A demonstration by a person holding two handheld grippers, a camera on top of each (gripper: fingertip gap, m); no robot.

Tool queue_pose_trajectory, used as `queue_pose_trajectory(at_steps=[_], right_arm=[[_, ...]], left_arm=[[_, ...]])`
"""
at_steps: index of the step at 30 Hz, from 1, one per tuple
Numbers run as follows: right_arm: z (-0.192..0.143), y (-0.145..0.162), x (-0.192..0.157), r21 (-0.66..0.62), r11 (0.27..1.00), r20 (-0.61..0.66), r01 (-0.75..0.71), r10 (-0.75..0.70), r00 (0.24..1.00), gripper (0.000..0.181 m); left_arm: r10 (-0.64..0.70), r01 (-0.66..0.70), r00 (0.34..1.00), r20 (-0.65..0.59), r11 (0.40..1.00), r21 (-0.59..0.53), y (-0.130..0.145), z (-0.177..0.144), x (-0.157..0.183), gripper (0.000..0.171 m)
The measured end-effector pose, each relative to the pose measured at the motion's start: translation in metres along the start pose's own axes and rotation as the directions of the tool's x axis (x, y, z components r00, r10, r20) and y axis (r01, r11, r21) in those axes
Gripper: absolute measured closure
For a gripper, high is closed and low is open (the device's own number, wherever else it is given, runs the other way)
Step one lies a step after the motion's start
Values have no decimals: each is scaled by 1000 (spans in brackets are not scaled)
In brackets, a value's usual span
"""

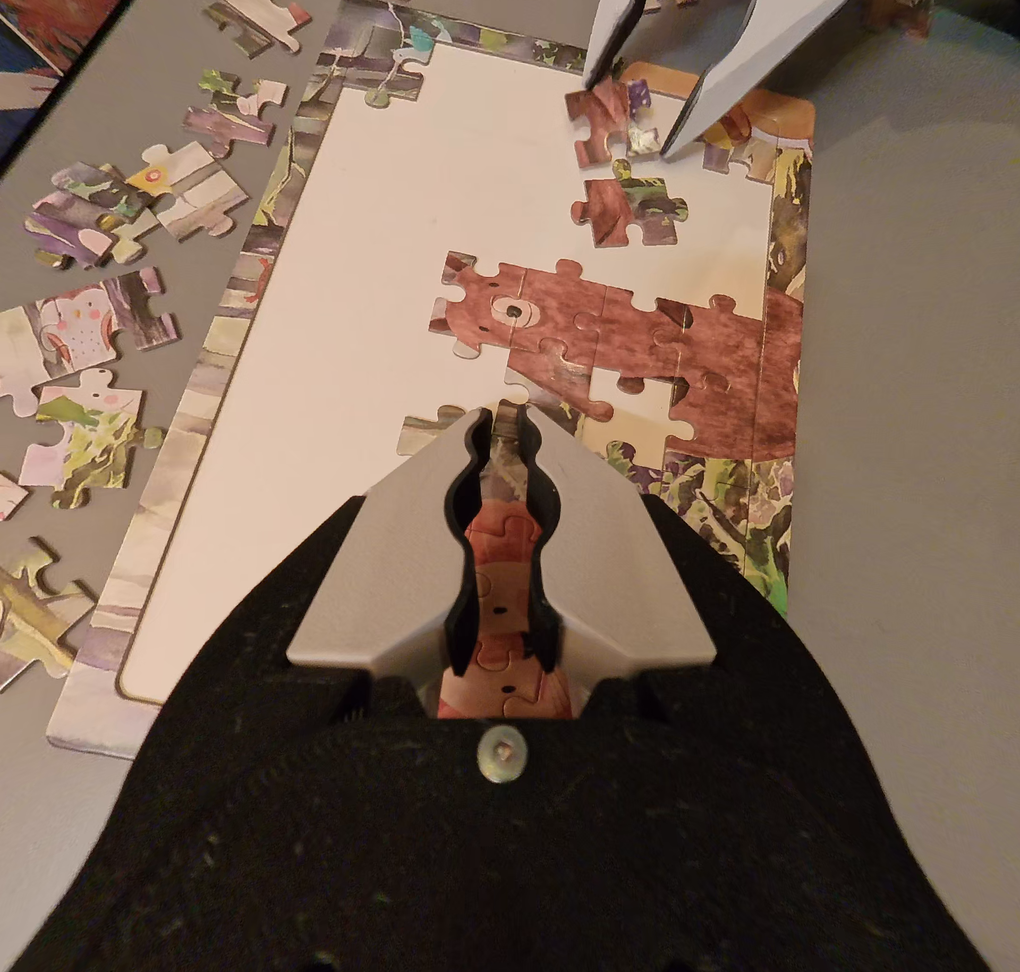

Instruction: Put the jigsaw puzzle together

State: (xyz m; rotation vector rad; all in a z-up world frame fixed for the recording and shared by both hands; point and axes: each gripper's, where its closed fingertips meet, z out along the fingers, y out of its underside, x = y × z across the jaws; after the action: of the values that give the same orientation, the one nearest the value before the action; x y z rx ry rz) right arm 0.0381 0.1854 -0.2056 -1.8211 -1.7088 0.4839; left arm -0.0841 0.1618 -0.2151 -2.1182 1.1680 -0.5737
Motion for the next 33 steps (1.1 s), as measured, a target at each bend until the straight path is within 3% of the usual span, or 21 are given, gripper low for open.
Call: queue_pose_trajectory(at_steps=[15, 33], right_arm=[[14, -26, -42, 68, 997, 136, 47, -56, 989, 146], [21, -44, -44, 125, 991, 133, -45, 29, 991, 146]], left_arm=[[-6, 6, 1000, -5, 1000, 0, 0, 0, 0, 162], [-6, 6, 1000, -6, 1000, 0, 0, 0, 0, 162]])
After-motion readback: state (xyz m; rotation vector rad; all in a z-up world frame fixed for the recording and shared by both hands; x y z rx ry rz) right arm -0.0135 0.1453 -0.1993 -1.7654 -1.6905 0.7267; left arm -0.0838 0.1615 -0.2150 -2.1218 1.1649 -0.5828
